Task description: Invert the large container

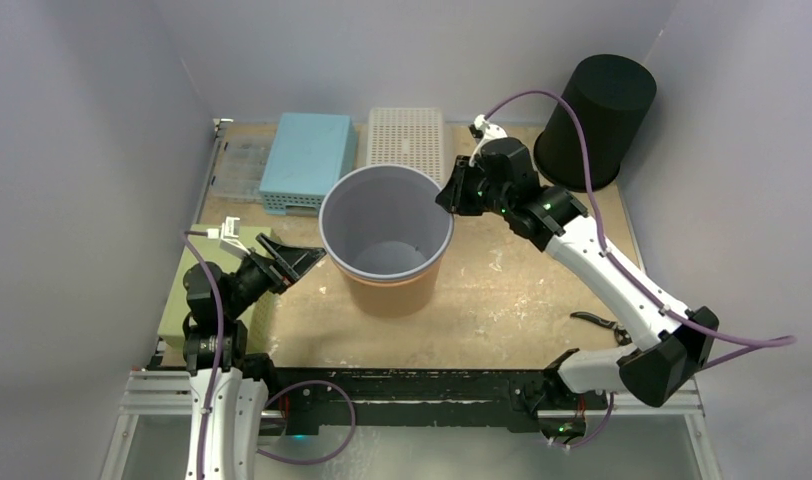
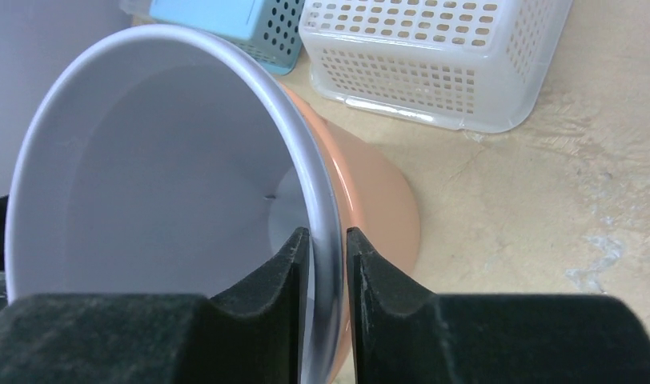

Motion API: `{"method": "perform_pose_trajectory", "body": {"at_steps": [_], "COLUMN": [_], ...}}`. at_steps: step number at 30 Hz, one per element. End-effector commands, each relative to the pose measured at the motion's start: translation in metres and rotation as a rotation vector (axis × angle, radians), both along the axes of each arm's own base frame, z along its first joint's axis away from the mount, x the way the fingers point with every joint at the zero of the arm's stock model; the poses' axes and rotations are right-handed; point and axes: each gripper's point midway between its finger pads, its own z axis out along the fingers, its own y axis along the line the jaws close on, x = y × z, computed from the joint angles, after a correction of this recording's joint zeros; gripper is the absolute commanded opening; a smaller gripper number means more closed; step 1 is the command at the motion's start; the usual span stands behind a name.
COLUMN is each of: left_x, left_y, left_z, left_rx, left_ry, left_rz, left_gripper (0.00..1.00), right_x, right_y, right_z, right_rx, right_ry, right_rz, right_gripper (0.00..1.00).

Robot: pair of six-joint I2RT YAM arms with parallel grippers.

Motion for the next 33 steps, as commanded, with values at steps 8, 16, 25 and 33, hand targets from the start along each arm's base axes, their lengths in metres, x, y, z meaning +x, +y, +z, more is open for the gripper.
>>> {"method": "perform_pose_trajectory", "body": {"at_steps": [8,16,25,33], "left_x": [0.000,-0.001,-0.003,-0.004], "left_y": [-0.002,-0.003,-0.004,-0.004], "left_z": [0.004,0.006,0.008,0.009], "left_rx": [-0.008,-0.008,-0.004,-0.011], "left_ry": [-0.040,-0.042,-0.049,-0.055], "left_rz": [-0.018,-0.023,-0.027,-0.030], "left_gripper": [0.92,0.91,0.91,0.91], "right_x": [0.009,0.016,0.001,-0.026], "right_y": [0.008,0.003,0.007,0.021], "right_z": [0.011,0.012,0.050,0.070], "right_rx": [-0.193,-0.276,-0.071,0.152], "right_ry": [-0.109,-0.129,-0.182,-0.159], "right_rz": [-0.007,-0.074,-0.095,-0.035], "right_gripper": [0.31,0.04,0.00,0.00]}}
